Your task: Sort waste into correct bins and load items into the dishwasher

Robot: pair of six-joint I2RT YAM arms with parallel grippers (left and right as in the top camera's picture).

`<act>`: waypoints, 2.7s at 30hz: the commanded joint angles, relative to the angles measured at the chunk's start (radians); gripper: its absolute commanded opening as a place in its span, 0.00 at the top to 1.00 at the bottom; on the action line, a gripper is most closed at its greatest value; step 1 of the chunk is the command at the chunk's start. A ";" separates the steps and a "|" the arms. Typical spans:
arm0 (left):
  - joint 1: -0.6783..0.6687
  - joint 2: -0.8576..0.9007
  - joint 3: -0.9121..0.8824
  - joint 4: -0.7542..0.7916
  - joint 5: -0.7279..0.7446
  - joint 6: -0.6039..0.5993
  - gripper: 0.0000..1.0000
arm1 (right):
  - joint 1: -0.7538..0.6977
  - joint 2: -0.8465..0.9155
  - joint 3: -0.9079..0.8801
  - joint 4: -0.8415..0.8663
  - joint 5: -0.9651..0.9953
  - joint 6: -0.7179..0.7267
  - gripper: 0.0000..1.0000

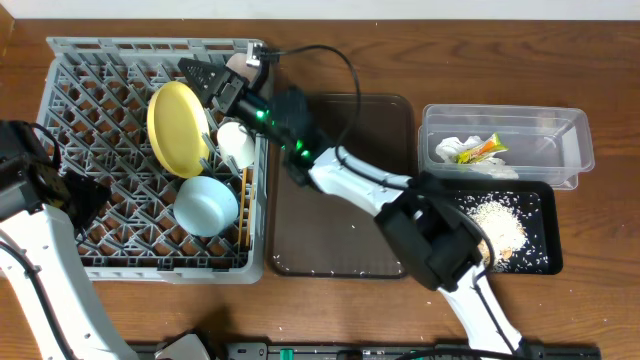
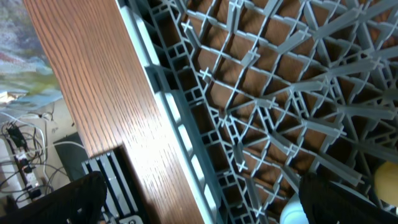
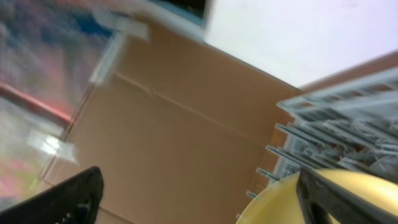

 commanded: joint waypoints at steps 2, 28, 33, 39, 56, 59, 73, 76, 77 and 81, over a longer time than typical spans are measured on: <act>0.004 -0.003 0.006 -0.005 -0.012 -0.001 0.00 | -0.109 -0.182 0.006 -0.351 -0.182 -0.235 0.01; 0.004 -0.003 0.006 -0.005 -0.012 -0.001 0.00 | -0.497 -0.767 0.006 -2.003 0.204 -1.183 0.01; 0.004 -0.003 0.006 -0.005 -0.012 -0.001 0.00 | -0.497 -0.767 0.006 -2.003 0.204 -1.183 0.01; 0.004 -0.003 0.006 -0.005 -0.012 -0.001 0.00 | -0.497 -0.767 0.006 -2.004 0.205 -1.183 0.01; 0.004 -0.003 0.006 -0.005 -0.012 -0.001 0.00 | -0.542 -1.169 -0.092 -1.641 0.230 -1.254 0.01; 0.004 -0.003 0.006 -0.005 -0.012 -0.001 0.00 | -0.542 -1.308 -0.279 -1.396 0.226 -1.254 0.01; 0.004 -0.003 0.006 -0.005 -0.012 -0.001 0.00 | -0.644 -1.955 -1.239 -0.722 0.231 -1.245 0.01; 0.004 -0.003 0.006 -0.005 -0.012 -0.001 0.00 | -0.686 -2.037 -1.355 -0.721 0.231 -1.241 0.01; 0.004 -0.003 0.006 -0.005 -0.012 -0.001 0.00 | -0.696 -2.057 -1.383 -0.721 0.231 -1.241 0.01; 0.004 -0.003 0.006 -0.005 -0.012 -0.001 0.00 | -0.752 -2.169 -1.533 -0.699 0.231 -1.192 0.01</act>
